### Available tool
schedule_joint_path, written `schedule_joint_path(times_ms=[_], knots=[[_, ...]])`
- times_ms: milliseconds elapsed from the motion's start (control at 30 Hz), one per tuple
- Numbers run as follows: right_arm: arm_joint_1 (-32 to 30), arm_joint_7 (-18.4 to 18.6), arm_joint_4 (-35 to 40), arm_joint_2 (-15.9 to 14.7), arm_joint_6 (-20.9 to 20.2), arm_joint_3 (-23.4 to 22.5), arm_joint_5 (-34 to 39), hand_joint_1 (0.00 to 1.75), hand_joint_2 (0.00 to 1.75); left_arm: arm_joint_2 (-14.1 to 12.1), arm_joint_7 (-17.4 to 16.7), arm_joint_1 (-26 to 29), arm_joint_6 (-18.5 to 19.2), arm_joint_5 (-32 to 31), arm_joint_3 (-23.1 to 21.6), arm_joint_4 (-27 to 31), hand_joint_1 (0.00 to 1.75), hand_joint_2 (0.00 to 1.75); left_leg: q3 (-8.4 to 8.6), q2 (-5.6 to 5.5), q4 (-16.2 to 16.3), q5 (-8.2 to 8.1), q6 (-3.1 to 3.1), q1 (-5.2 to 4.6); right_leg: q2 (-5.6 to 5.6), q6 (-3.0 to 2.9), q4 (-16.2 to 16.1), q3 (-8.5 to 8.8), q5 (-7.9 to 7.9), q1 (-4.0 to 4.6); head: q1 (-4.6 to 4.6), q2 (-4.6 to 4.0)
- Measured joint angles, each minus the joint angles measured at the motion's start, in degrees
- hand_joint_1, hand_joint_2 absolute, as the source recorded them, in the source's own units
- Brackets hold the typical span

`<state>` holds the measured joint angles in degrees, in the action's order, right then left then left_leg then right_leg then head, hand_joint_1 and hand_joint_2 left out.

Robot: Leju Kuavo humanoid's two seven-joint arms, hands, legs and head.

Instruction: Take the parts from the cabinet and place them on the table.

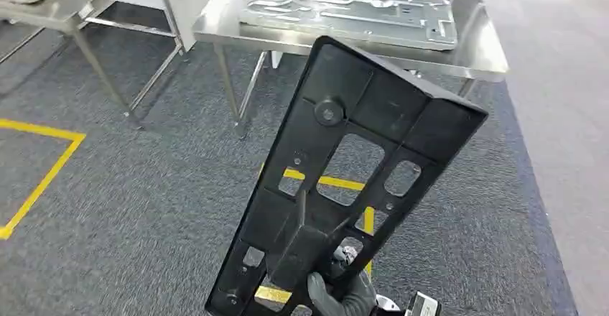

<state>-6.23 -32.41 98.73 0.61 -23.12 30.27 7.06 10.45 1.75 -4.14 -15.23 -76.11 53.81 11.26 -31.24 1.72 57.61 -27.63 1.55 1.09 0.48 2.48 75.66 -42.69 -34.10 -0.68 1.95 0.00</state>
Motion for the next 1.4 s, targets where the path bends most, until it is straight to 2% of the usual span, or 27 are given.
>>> schedule_joint_path(times_ms=[33,100,133,167,200,333,367,400,433,500,533,567,667,700,833,900,1000,1033,1067,1133,1167,1200,1233,1267,1300,1333,1400], knots=[[0.0,0.0,0.0,-0.1,0.0,0.0,0.0,1.75,1.75,0.0,0.1,0.0,0.0,0.0,0.0,0.0,0.0,1.75,0.08,0.79,0.0,-0.11,-0.01,-0.03,-0.13,0.09,0.5,-0.37,0.63,-0.12,0.0,0.02],[0.0,0.0,0.0,-0.1,0.0,0.0,0.0,1.75,1.75,0.0,0.3,-0.2,0.2,0.0,0.0,0.0,0.0,1.75,0.45,2.14,0.0,-0.4,-0.25,-0.03,-0.77,-0.11,-6.1,3.11,4.77,-0.13,0.0,0.0],[0.0,0.0,0.0,-0.1,0.0,0.0,0.0,1.75,1.75,0.0,0.4,-0.2,0.2,0.0,0.0,0.0,0.0,1.75,0.78,2.66,0.0,-0.58,-0.46,-0.04,-1.86,-0.41,-11.6,6.11,7.15,-0.04,0.0,0.0],[0.1,0.0,0.0,-0.1,0.0,0.0,0.0,1.75,1.75,0.0,0.5,-0.2,0.2,0.0,0.0,0.0,0.0,1.75,1.17,3.13,0.0,-0.84,-0.73,-0.18,-5.15,-0.98,-16.6,8.96,8.64,0.36,0.0,0.0],[0.3,0.1,0.0,-0.1,0.0,0.0,0.0,1.75,1.75,0.0,0.6,-0.1,0.2,0.0,0.0,0.0,0.0,1.75,1.27,3.69,0.2,-1.21,-1.18,-0.66,-5.82,-1.47,-17.6,9.23,8.0,1.03,0.0,0.0],[0.1,0.0,0.0,-0.1,0.0,0.0,0.1,1.75,1.75,0.0,0.9,-0.5,0.2,0.0,0.0,0.0,0.0,1.75,2.33,6.14,-0.4,-1.56,-2.27,-0.77,-2.85,-2.78,-18.1,8.96,8.23,0.86,0.0,0.0],[0.0,0.0,0.1,-0.1,0.1,0.0,0.0,1.75,1.75,-0.1,1.0,-0.5,0.2,0.0,0.0,0.1,0.0,1.75,2.25,4.1,0.4,-2.35,-2.56,-0.38,-2.2,-3.1,-18.5,9.51,8.52,0.46,0.0,0.0],[0.2,0.0,0.2,-0.1,0.1,0.0,0.0,1.75,1.75,-0.1,1.0,-0.5,0.2,0.0,0.0,0.1,0.0,1.75,1.04,1.42,3.2,-4.28,-2.61,-0.38,-1.68,-3.44,-18.7,9.58,8.51,0.3,0.02,0.02],[0.3,0.0,0.2,0.0,0.1,0.0,0.0,1.75,1.75,-0.1,1.0,-0.4,0.2,0.0,0.0,0.1,0.0,1.75,-1.13,-0.07,7.8,-6.75,-2.76,-0.34,-0.88,-3.67,-18.7,9.54,8.51,0.29,0.02,0.0],[0.1,0.0,0.2,0.0,0.1,0.0,0.0,1.75,1.75,-0.1,1.0,-0.2,0.2,0.0,0.0,0.1,0.0,1.75,-5.71,-1.18,16.9,-10.03,-2.99,-0.35,0.8,-3.86,-18.6,9.53,8.47,0.48,0.02,0.02],[0.1,0.0,0.2,0.0,0.1,0.0,0.0,1.75,1.75,-0.2,1.0,0.0,0.2,0.0,0.0,0.1,0.0,1.75,-6.59,-1.21,18.1,-9.63,-3.0,-0.34,1.39,-3.88,-18.6,9.6,8.45,0.5,0.02,0.0],[0.1,0.0,0.2,0.0,0.1,0.0,0.0,1.75,1.75,-0.2,1.0,0.0,0.2,0.0,0.0,0.1,0.0,1.75,-6.32,-1.22,16.7,-7.76,-2.97,-0.34,2.2,-3.88,-18.5,9.74,8.39,0.5,0.02,0.0],[0.1,0.0,0.2,0.0,0.5,0.0,-0.4,1.75,1.75,-0.3,1.0,-0.2,1.3,0.5,0.0,0.1,0.0,1.75,-0.75,-1.69,2.3,0.75,-2.6,-0.24,3.36,-3.33,-18.0,10.27,7.79,0.44,0.02,0.0],[0.1,0.0,0.2,0.0,0.5,0.0,-0.4,1.75,1.75,-0.3,1.0,-0.3,2.1,0.7,0.0,0.0,0.0,1.75,-0.27,-2.39,1.0,-0.34,-2.32,-0.48,3.46,-2.97,-17.8,10.15,7.6,0.82,0.02,0.0],[0.1,0.0,0.2,0.0,1.0,0.0,-0.7,1.75,1.75,-0.3,1.7,-0.4,4.4,1.6,0.1,0.1,0.0,1.75,-0.03,-2.35,0.1,-1.26,-0.05,-0.4,3.45,-1.58,-16.4,9.45,7.84,0.7,0.02,0.02],[0.2,0.0,0.4,0.0,1.0,0.0,-0.8,1.75,1.75,-0.3,2.1,-0.2,4.7,1.6,0.2,0.1,0.0,1.75,0.91,-2.11,0.0,-1.51,0.67,-0.39,1.12,-1.26,-13.3,8.07,6.69,0.57,0.0,0.0],[0.1,0.0,0.5,0.0,1.1,0.0,-0.8,1.75,1.75,-0.4,2.3,0.0,4.8,1.6,0.2,0.1,0.0,1.75,2.15,-1.55,0.0,-2.45,0.46,-0.49,0.01,-0.34,-0.7,0.2,2.25,0.05,0.0,0.0],[0.0,0.0,0.5,0.0,1.1,0.0,-0.9,1.75,1.75,-0.4,2.4,0.0,4.8,1.6,0.2,0.1,0.0,1.75,2.73,-1.4,0.0,-2.94,0.29,-0.48,-0.09,-0.12,1.1,-1.54,2.47,-0.08,0.0,0.0],[0.0,0.0,0.5,0.0,1.1,0.0,-0.9,1.75,1.75,-0.4,2.4,0.1,4.8,1.6,0.2,0.1,0.0,1.75,3.44,-1.27,0.0,-3.46,0.21,-0.45,-0.22,-0.35,0.2,-1.86,3.54,-0.13,0.0,0.0],[0.0,0.0,0.5,0.0,1.1,0.0,-0.9,1.75,1.75,-0.4,2.4,0.1,4.8,1.6,0.2,0.1,0.0,1.75,5.3,-1.16,0.0,-4.76,-0.06,-0.37,-0.45,-0.75,-7.5,0.65,7.02,-0.11,0.0,0.0],[0.0,0.0,0.5,0.0,1.1,0.0,-0.9,1.75,1.75,-0.4,2.4,0.1,4.9,1.6,0.2,0.1,0.0,1.75,6.28,-1.04,0.0,-5.54,-0.24,-0.34,-0.81,-0.88,-12.7,2.39,9.73,-0.03,0.0,0.0],[-0.1,0.0,0.5,-0.1,1.1,0.0,-0.9,1.75,1.75,-0.4,2.4,0.2,4.9,1.6,0.2,0.0,0.0,1.75,6.92,-0.9,0.0,-6.29,-0.5,-0.41,-1.48,-1.26,-15.2,2.78,13.29,0.25,-0.02,0.0],[0.0,0.1,0.4,-0.1,1.2,0.0,-1.0,1.75,1.75,-0.4,2.5,0.1,4.9,1.6,0.2,0.0,0.0,1.75,7.12,-0.9,-0.7,-6.67,-0.95,-0.47,-1.79,-1.53,-15.5,2.77,11.31,0.92,-0.04,0.0],[-0.1,0.1,0.5,-0.1,1.2,-0.1,-1.0,1.75,1.75,-0.4,2.4,0.0,4.9,1.6,0.2,0.1,0.0,1.75,7.67,-0.8,-1.7,-6.95,-1.44,-0.47,-1.61,-2.25,-15.5,3.19,11.09,1.03,0.0,0.0],[-0.2,0.1,0.7,-0.1,1.2,-0.1,-1.1,1.75,1.75,-0.4,2.4,0.0,4.9,1.6,0.2,0.1,0.0,1.75,9.24,-0.64,-1.5,-6.45,-1.81,-0.5,-1.16,-2.61,-16.4,3.81,10.68,0.97,0.0,0.02],[-0.1,0.0,0.8,-0.1,1.1,-0.2,-1.1,1.75,1.75,-0.5,2.4,-0.2,4.9,1.7,0.2,0.1,0.0,1.75,9.3,-0.63,-1.1,-5.27,-2.22,-0.58,-1.09,-3.18,-16.9,4.81,10.0,0.83,0.0,0.0],[-0.2,0.0,0.9,0.0,1.1,-0.1,-1.1,1.75,1.75,-0.5,2.4,-0.6,4.9,1.8,0.2,0.1,0.0,1.75,5.06,-1.17,7.5,-1.53,-2.37,-0.37,-0.77,-3.85,-18.2,8.15,9.02,0.66,0.0,0.02]])
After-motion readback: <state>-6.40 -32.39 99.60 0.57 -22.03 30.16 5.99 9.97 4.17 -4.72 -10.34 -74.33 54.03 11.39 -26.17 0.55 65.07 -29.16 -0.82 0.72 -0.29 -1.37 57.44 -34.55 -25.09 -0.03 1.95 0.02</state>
